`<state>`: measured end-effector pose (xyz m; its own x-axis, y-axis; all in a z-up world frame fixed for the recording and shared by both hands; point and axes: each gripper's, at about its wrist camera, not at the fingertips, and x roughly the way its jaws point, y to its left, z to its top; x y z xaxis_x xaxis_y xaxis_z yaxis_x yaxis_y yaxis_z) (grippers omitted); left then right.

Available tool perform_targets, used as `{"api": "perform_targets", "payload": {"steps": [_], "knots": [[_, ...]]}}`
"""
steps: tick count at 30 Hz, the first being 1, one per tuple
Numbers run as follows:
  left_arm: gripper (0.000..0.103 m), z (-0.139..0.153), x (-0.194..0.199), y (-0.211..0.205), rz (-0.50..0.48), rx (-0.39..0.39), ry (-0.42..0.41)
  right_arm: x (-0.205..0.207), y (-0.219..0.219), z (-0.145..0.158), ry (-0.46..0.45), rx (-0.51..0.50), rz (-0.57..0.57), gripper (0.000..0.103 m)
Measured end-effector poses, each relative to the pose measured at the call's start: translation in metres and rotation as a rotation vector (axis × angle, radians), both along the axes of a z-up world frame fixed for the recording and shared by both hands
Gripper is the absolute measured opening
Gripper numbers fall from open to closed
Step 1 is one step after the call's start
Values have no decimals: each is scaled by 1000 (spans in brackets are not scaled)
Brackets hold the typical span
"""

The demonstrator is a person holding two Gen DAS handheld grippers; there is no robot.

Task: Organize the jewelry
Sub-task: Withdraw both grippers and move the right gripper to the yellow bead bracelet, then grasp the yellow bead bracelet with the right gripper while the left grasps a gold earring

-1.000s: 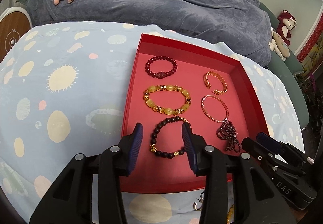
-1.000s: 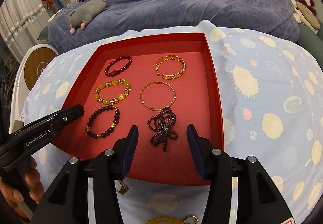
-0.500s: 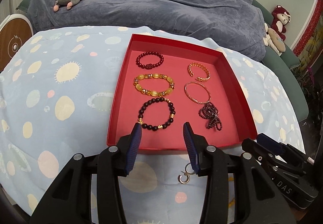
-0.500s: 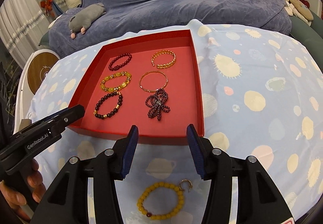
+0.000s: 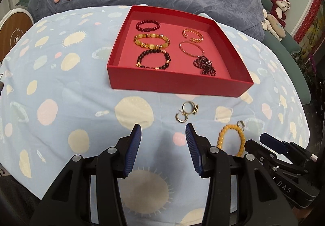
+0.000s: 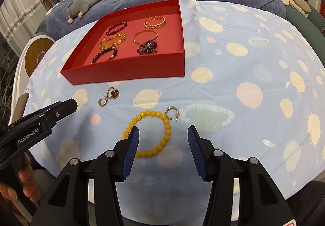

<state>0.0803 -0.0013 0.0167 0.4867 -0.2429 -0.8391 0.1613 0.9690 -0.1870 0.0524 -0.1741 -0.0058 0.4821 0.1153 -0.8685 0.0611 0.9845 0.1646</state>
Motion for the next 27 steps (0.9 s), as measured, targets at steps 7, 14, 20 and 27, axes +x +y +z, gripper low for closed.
{"api": "perform_targets", "payload": {"steps": [7, 14, 20, 27], "knots": [[43, -13, -22, 4, 2, 11, 22, -8, -2, -10, 17, -2, -21, 49], [43, -18, -27, 8, 11, 5, 32, 5, 2, -14, 17, -18, -21, 45], [43, -18, -26, 7, 7, -1, 32, 10, 7, -20, 17, -50, -10, 31], [43, -15, -16, -4, -16, -12, 29, 6, -1, -21, 18, -46, -16, 7]]}}
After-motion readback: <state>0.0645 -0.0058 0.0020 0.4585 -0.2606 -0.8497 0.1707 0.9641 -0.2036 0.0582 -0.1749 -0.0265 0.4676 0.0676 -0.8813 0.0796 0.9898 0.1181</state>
